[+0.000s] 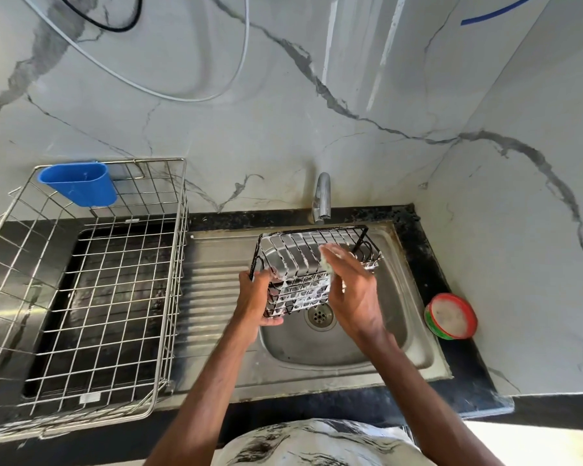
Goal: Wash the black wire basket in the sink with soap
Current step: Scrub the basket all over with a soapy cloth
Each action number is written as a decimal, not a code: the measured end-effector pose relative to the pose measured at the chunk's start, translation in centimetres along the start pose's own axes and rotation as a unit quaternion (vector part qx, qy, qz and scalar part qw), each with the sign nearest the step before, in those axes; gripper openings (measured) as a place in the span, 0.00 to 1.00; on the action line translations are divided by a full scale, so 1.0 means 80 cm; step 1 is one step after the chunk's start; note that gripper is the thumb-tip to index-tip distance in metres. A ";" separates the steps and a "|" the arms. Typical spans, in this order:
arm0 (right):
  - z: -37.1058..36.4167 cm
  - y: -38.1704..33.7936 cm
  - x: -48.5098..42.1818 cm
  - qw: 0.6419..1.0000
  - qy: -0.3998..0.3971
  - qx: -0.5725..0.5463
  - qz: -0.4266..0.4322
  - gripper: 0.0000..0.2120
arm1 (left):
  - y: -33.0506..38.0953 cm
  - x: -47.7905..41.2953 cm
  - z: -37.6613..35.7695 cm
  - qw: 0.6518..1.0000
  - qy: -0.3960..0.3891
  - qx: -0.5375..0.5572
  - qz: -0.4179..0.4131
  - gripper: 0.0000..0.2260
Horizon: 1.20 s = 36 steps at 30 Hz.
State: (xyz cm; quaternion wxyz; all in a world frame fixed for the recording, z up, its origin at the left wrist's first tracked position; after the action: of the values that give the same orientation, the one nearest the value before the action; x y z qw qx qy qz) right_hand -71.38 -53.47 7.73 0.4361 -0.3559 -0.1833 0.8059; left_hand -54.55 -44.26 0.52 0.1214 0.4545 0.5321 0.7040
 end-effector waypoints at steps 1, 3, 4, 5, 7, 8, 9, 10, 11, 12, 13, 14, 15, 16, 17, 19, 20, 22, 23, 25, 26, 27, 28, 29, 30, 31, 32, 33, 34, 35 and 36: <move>-0.002 -0.008 0.002 1.000 -0.013 -0.008 0.013 0.27 | 0.000 -0.001 0.000 1.000 0.000 0.001 -0.002 0.19; -0.003 -0.019 0.005 0.998 -0.031 -0.026 0.044 0.26 | 0.003 -0.002 0.001 1.000 -0.004 -0.001 -0.007 0.17; -0.002 -0.023 0.006 0.997 -0.040 -0.035 0.060 0.25 | 0.003 -0.003 0.002 1.000 -0.006 -0.003 -0.009 0.17; 0.000 -0.025 0.005 0.995 -0.044 -0.040 0.075 0.25 | 0.004 -0.003 0.003 1.000 -0.007 -0.005 -0.009 0.16; 0.007 -0.018 -0.003 0.994 -0.041 -0.040 0.093 0.25 | 0.006 -0.005 0.007 1.000 -0.010 -0.012 -0.014 0.16; 0.014 -0.010 -0.009 0.995 -0.033 -0.033 0.088 0.26 | 0.006 -0.007 0.008 1.000 -0.013 -0.015 -0.019 0.16; 0.020 0.003 -0.014 0.997 -0.017 -0.022 0.078 0.25 | 0.005 -0.009 0.009 1.000 -0.015 -0.014 -0.022 0.15; 0.028 0.019 -0.018 0.998 0.003 -0.008 0.063 0.24 | 0.006 -0.009 0.009 0.999 -0.017 -0.012 -0.024 0.14; 0.033 0.038 -0.021 0.999 0.019 0.003 0.042 0.23 | 0.006 -0.010 0.009 0.999 -0.018 -0.011 -0.024 0.13; 0.038 0.058 -0.023 0.999 0.030 0.015 0.012 0.23 | 0.006 -0.011 0.009 0.999 -0.020 -0.013 -0.026 0.13; 0.040 0.077 -0.024 0.999 0.038 0.025 -0.027 0.23 | 0.005 -0.011 0.009 0.999 -0.022 -0.018 -0.028 0.13; 0.042 0.091 -0.024 0.996 0.045 0.030 -0.066 0.23 | 0.005 -0.012 0.009 0.999 -0.022 -0.024 -0.027 0.13; 0.043 0.099 -0.022 0.993 0.054 0.030 -0.096 0.24 | 0.005 -0.012 0.008 0.999 -0.021 -0.026 -0.026 0.14; 0.043 0.101 -0.021 0.991 0.064 0.029 -0.114 0.24 | 0.004 -0.013 0.007 0.999 -0.020 -0.025 -0.025 0.14; 0.040 0.094 -0.020 0.991 0.068 0.025 -0.114 0.23 | 0.003 -0.014 0.006 0.999 -0.018 -0.021 -0.025 0.14; 0.028 0.060 -0.014 0.996 0.051 0.008 -0.072 0.23 | 0.003 -0.014 0.005 1.000 -0.011 -0.017 -0.023 0.14; 0.019 0.039 -0.008 0.999 0.032 -0.004 -0.039 0.24 | 0.004 -0.013 0.003 0.999 -0.012 -0.018 -0.027 0.14; 0.003 0.004 0.003 0.999 -0.001 -0.032 0.019 0.24 | 0.008 -0.012 0.000 0.999 -0.017 -0.024 -0.037 0.13; -0.002 -0.005 0.005 0.998 -0.004 -0.046 0.037 0.25 | 0.010 -0.011 0.000 0.999 -0.017 -0.027 -0.042 0.13; -0.006 -0.012 -0.005 0.997 -0.010 -0.069 0.043 0.25 | 0.011 -0.012 0.002 0.998 -0.019 -0.033 -0.053 0.13; -0.007 -0.014 -0.013 0.996 -0.009 -0.078 0.039 0.24 | 0.011 -0.012 0.003 0.997 -0.024 -0.038 -0.060 0.13; -0.009 -0.019 -0.021 0.996 -0.008 -0.084 0.034 0.23 | 0.010 -0.011 0.003 0.996 -0.031 -0.045 -0.069 0.13; -0.011 -0.027 -0.029 0.995 -0.010 -0.088 0.035 0.22 | 0.011 -0.009 0.001 0.995 -0.039 -0.055 -0.076 0.13; -0.016 -0.038 -0.036 0.994 -0.017 -0.095 0.047 0.21 | 0.011 -0.008 -0.001 0.994 -0.047 -0.066 -0.079 0.14; -0.022 -0.049 -0.041 0.992 -0.030 -0.103 0.067 0.21 | 0.010 -0.008 -0.003 0.993 -0.052 -0.072 -0.080 0.16; -0.028 -0.058 -0.045 0.989 -0.049 -0.110 0.089 0.21 | 0.008 -0.009 -0.004 0.993 -0.058 -0.071 -0.076 0.18; -0.032 -0.062 -0.046 0.985 -0.066 -0.115 0.107 0.22 | 0.007 -0.009 -0.006 0.993 -0.062 -0.067 -0.075 0.19; -0.034 -0.060 -0.048 0.984 -0.076 -0.115 0.114 0.21 | 0.005 -0.010 -0.005 0.993 -0.064 -0.064 -0.076 0.20; -0.031 -0.053 -0.051 0.985 -0.077 -0.109 0.110 0.20 | 0.004 -0.010 -0.003 0.993 -0.060 -0.063 -0.076 0.18; -0.026 -0.042 -0.054 0.988 -0.070 -0.097 0.097 0.19 | 0.003 -0.010 -0.001 0.993 -0.053 -0.064 -0.078 0.17; -0.020 -0.025 -0.057 0.992 -0.059 -0.081 0.079 0.19 | 0.003 -0.010 0.002 0.994 -0.044 -0.063 -0.079 0.16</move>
State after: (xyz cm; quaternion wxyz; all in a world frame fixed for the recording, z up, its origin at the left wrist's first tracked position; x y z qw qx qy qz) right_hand -67.39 -56.17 9.76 0.3290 -0.3557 -0.2448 0.8398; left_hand -53.87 -44.78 0.31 0.2285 0.4325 0.5150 0.7039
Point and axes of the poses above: each hand's wrist, its own x-axis away from the middle knuckle, its own z-axis out of the back of the hand, y = z × x, the point moved 5 cm from there along -x, towards the middle knuckle, and after that the axes turned 11 degrees about -z, right-handed, at the moved point
